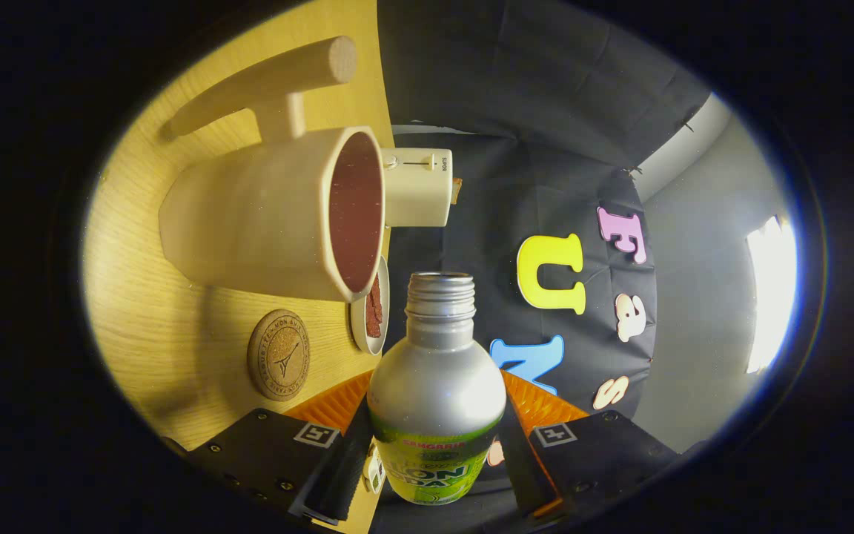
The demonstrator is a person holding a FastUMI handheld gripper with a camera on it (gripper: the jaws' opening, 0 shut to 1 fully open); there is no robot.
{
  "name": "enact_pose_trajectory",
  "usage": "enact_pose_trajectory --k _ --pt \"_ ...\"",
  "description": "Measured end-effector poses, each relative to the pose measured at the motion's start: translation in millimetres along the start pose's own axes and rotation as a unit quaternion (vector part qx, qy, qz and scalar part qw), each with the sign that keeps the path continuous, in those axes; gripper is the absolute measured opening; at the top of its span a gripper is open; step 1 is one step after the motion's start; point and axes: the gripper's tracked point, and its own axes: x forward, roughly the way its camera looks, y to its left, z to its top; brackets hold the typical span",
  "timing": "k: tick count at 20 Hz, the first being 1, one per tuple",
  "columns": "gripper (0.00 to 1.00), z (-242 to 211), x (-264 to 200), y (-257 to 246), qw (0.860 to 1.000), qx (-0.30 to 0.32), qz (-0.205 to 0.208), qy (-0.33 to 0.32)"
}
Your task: Take the bottle from table, then pour the juice into the cup, finally place the bottle on the coaster
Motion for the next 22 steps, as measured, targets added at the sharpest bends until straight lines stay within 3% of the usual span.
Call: enact_pose_trajectory --k 22 --pt "0.80 2 -2 -20 0.995 -0.098 -0.018 -0.012"
